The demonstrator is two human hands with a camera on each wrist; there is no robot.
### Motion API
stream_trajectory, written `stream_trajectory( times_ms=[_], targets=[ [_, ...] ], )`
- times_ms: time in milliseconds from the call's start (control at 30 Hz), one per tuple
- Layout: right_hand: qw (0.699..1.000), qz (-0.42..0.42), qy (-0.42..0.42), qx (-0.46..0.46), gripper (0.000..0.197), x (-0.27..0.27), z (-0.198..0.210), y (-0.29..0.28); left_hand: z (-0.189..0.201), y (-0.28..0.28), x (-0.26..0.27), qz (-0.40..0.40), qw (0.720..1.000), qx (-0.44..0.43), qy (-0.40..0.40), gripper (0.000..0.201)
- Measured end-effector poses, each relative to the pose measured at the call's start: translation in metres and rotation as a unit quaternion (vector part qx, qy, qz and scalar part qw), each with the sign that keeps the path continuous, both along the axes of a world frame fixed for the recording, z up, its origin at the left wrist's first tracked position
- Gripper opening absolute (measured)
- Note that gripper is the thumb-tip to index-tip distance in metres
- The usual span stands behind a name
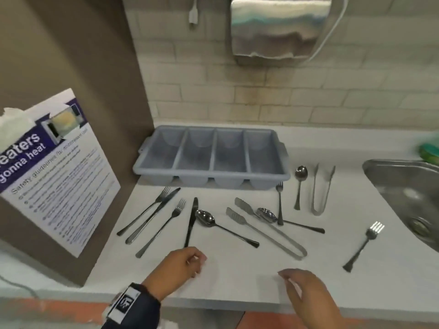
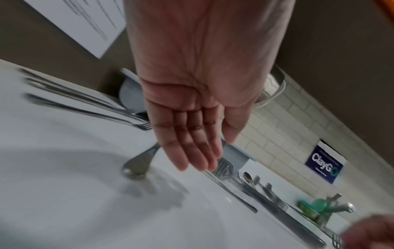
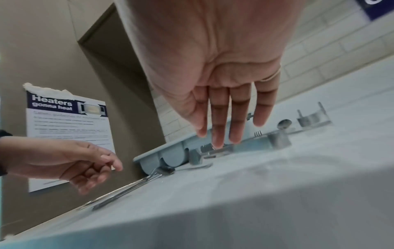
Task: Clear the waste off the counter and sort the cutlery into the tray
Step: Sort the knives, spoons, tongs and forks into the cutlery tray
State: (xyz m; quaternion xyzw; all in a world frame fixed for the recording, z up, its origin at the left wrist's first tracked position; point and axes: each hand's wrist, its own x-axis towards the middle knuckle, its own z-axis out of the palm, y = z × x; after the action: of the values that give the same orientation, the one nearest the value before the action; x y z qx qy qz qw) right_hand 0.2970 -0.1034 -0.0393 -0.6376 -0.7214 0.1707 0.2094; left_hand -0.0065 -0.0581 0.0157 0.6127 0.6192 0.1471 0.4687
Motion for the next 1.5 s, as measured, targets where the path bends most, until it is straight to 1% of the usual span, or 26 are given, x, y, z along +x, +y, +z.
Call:
stream_trajectory(
  times_ms=[33, 67, 100, 167, 233, 300, 367, 433, 500, 533, 567, 600, 633, 733, 833, 867, 933, 1000, 1100, 1133, 1233, 1300, 1400, 1433, 1467, 1500],
  targets=[
    [0.999, -0.031, -0.003, 0.029, 0.044, 0.0, 0.003, 0.013, -0.001, 0.014, 0.006, -0.015, 1.0, 0.022, -0.002, 0.018],
    [0.999, -0.037, -0.015, 0.007, 0.04, -0.002, 0.011, 0.03, -0.003, 0.027, 0.013, -0.027, 0.999, 0.026, -0.011, 0.019],
    [0.997, -0.057, -0.045, 0.026, 0.04, -0.004, 0.012, 0.046, -0.004, 0.039, 0.019, -0.04, 0.999, 0.023, -0.024, 0.02],
    [0.995, -0.072, -0.071, -0.006, 0.047, -0.012, 0.014, 0.068, -0.011, 0.061, 0.033, -0.067, 0.997, 0.023, -0.028, 0.016],
    [0.991, -0.083, -0.103, -0.021, 0.049, -0.013, 0.005, 0.085, -0.016, 0.081, 0.048, -0.091, 0.995, 0.026, 0.002, 0.025],
    [0.986, -0.114, -0.099, -0.068, 0.047, -0.017, 0.004, 0.096, -0.024, 0.094, 0.06, -0.111, 0.993, 0.029, 0.04, 0.033],
    [0.981, -0.131, -0.09, -0.107, 0.048, -0.019, 0.003, 0.1, -0.032, 0.1, 0.068, -0.127, 0.988, 0.037, 0.076, 0.031],
    [0.98, -0.131, -0.074, -0.133, 0.047, -0.018, 0.005, 0.103, -0.039, 0.101, 0.07, -0.128, 0.986, 0.058, 0.088, 0.022],
    [0.978, -0.087, -0.041, -0.186, 0.046, -0.016, 0.011, 0.104, -0.046, 0.099, 0.07, -0.12, 0.987, 0.067, 0.082, 0.02],
    [0.975, -0.061, -0.007, -0.211, 0.045, -0.015, 0.017, 0.104, -0.049, 0.098, 0.069, -0.119, 0.988, 0.068, 0.077, 0.021],
    [0.976, -0.042, 0.026, -0.214, 0.05, -0.012, 0.02, 0.104, -0.05, 0.097, 0.068, -0.119, 0.988, 0.064, 0.079, 0.021],
    [0.978, -0.032, 0.054, -0.199, 0.056, -0.007, 0.027, 0.105, -0.051, 0.099, 0.067, -0.119, 0.987, 0.062, 0.083, 0.021],
    [0.979, -0.023, 0.082, -0.185, 0.057, -0.003, 0.037, 0.105, -0.053, 0.099, 0.066, -0.118, 0.987, 0.062, 0.094, 0.022],
    [0.974, -0.026, 0.192, -0.118, 0.03, 0.003, 0.089, 0.125, -0.054, 0.098, 0.068, -0.102, 0.982, 0.076, 0.139, 0.035],
    [0.969, -0.036, 0.24, -0.037, 0.038, 0.007, 0.123, 0.177, -0.052, 0.094, 0.073, -0.05, 0.984, 0.088, 0.147, 0.039],
    [0.969, -0.04, 0.243, -0.026, 0.042, 0.004, 0.128, 0.198, -0.053, 0.094, 0.073, -0.031, 0.986, 0.088, 0.137, 0.037],
    [0.965, -0.048, 0.251, -0.05, 0.051, -0.004, 0.129, 0.243, -0.054, 0.092, 0.073, 0.0, 0.989, 0.083, 0.123, 0.033],
    [0.972, -0.059, 0.205, -0.096, 0.055, -0.015, 0.121, 0.286, -0.052, 0.09, 0.073, 0.025, 0.989, 0.08, 0.118, 0.033],
    [0.982, -0.085, 0.062, -0.159, 0.051, -0.028, 0.101, 0.329, -0.048, 0.087, 0.078, 0.076, 0.99, 0.063, 0.1, 0.029],
    [0.98, -0.094, 0.02, -0.176, 0.051, -0.031, 0.094, 0.339, -0.046, 0.087, 0.079, 0.089, 0.989, 0.057, 0.101, 0.027],
    [0.968, -0.111, -0.065, -0.214, 0.049, -0.033, 0.079, 0.355, -0.045, 0.085, 0.083, 0.139, 0.985, 0.043, 0.097, 0.043],
    [0.96, -0.091, -0.12, -0.238, 0.049, -0.033, 0.074, 0.357, -0.044, 0.083, 0.085, 0.167, 0.98, 0.024, 0.102, 0.043],
    [0.958, -0.039, -0.112, -0.262, 0.054, -0.031, 0.067, 0.354, -0.041, 0.081, 0.089, 0.176, 0.976, 0.028, 0.123, 0.026],
    [0.96, -0.015, -0.111, -0.258, 0.055, -0.03, 0.067, 0.353, -0.04, 0.08, 0.09, 0.171, 0.976, 0.036, 0.132, 0.03],
    [0.969, -0.002, -0.098, -0.225, 0.057, -0.027, 0.069, 0.35, -0.041, 0.079, 0.088, 0.16, 0.975, 0.046, 0.146, 0.037],
    [0.981, 0.011, -0.077, -0.176, 0.058, -0.022, 0.073, 0.342, -0.039, 0.076, 0.086, 0.149, 0.975, 0.052, 0.158, 0.038]
  ],
)
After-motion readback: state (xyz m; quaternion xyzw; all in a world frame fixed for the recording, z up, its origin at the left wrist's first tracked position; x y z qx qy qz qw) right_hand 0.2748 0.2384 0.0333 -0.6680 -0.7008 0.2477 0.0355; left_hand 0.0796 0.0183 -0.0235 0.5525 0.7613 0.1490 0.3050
